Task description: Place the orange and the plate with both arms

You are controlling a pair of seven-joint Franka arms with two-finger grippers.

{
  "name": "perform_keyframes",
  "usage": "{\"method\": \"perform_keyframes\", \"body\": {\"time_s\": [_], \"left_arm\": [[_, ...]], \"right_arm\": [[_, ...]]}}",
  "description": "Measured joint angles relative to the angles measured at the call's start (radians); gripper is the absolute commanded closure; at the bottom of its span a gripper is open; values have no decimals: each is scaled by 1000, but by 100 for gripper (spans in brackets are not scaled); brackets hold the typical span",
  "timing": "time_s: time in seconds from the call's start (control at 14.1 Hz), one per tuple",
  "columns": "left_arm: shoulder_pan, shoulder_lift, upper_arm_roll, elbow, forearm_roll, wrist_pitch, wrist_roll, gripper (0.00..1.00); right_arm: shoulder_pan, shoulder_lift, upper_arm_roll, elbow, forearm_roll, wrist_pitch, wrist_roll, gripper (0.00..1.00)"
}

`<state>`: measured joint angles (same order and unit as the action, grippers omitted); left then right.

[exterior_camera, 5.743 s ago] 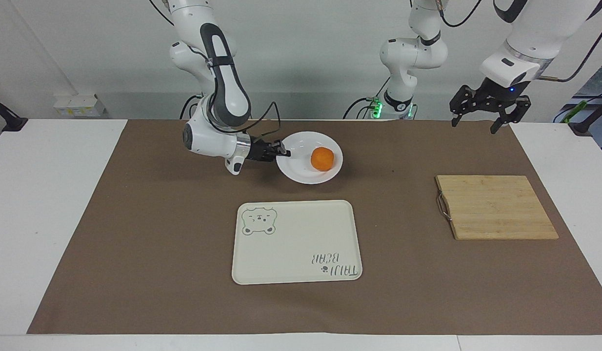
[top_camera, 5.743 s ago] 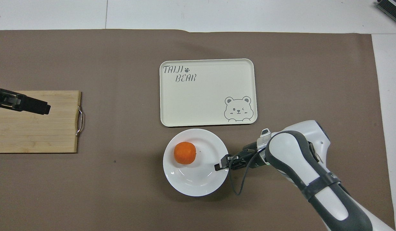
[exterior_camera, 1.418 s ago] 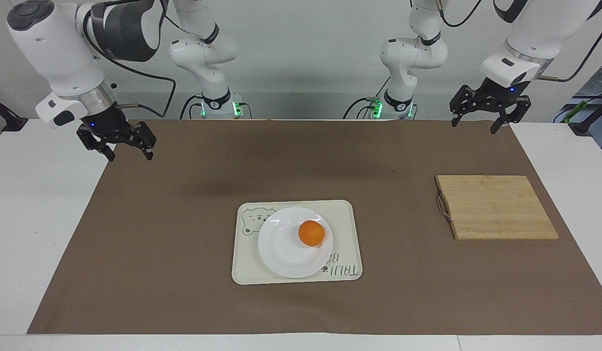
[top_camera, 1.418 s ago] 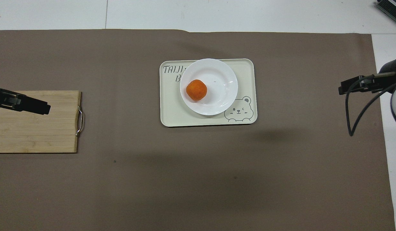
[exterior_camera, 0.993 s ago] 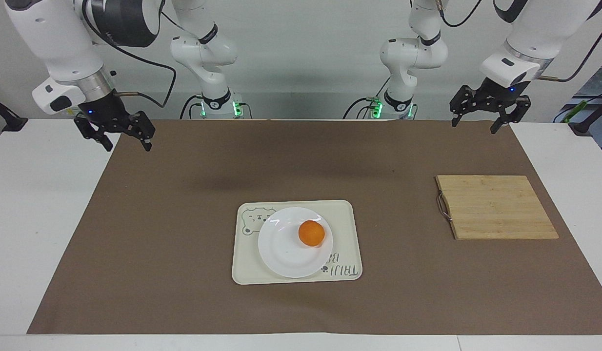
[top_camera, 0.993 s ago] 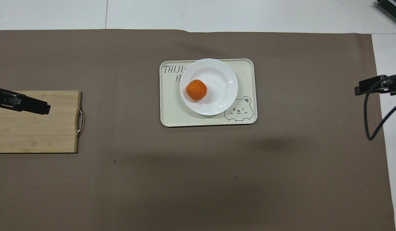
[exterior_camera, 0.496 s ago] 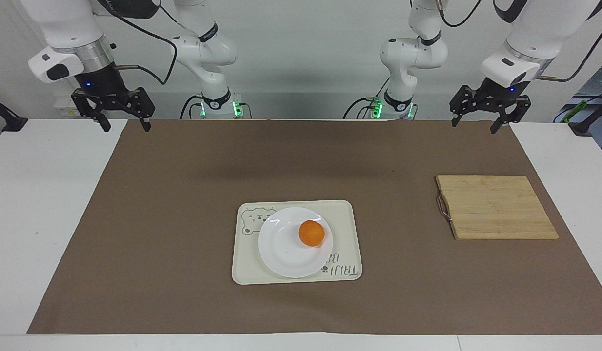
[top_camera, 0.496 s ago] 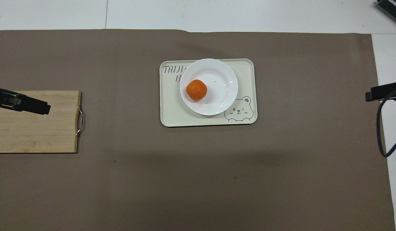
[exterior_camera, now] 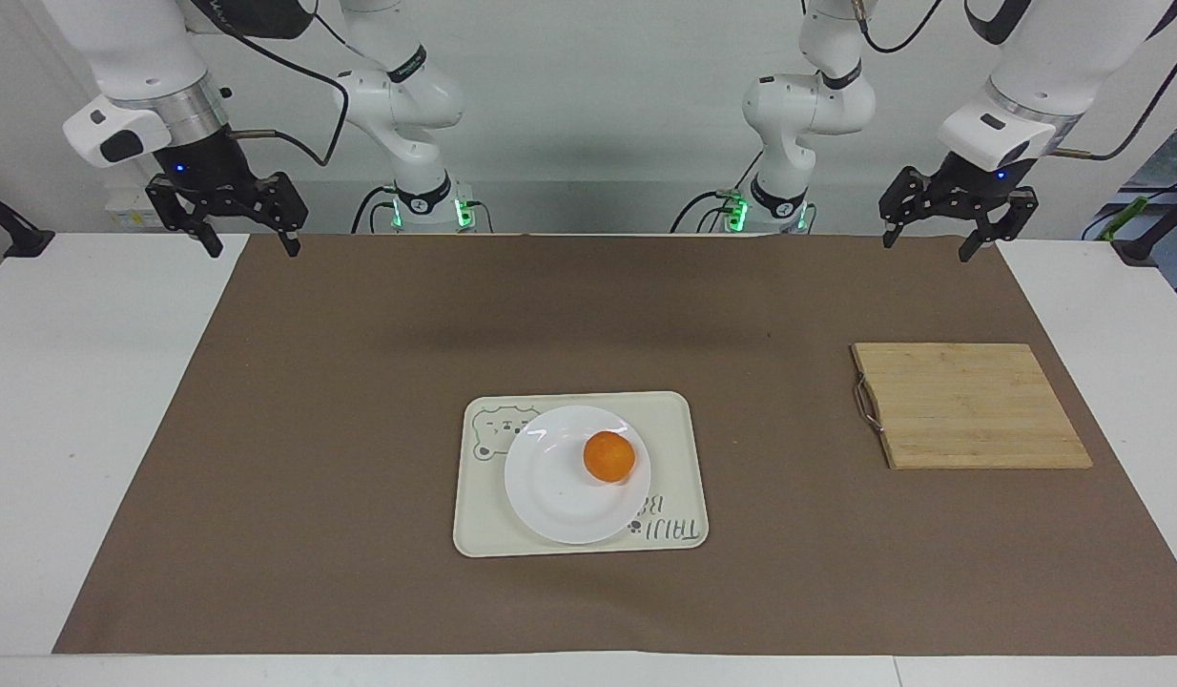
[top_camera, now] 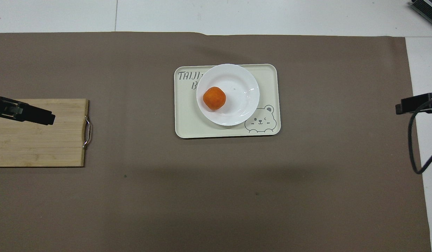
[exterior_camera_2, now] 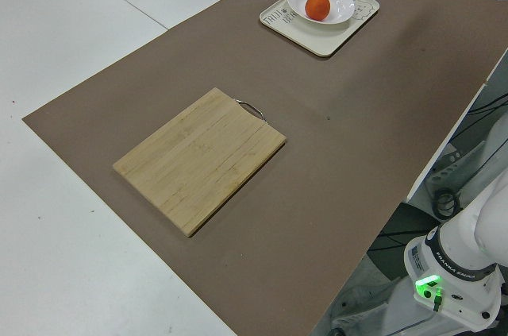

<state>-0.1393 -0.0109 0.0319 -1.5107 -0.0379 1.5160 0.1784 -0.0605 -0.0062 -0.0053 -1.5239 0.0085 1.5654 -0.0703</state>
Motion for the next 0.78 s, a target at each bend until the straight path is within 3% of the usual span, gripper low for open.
{"method": "perform_keyframes", "body": {"time_s": [0.78], "left_arm": [[0,0,0,0,0,0,0,0]], "right_arm": [[2,-7,3,0,0,-63,-32,0]]}}
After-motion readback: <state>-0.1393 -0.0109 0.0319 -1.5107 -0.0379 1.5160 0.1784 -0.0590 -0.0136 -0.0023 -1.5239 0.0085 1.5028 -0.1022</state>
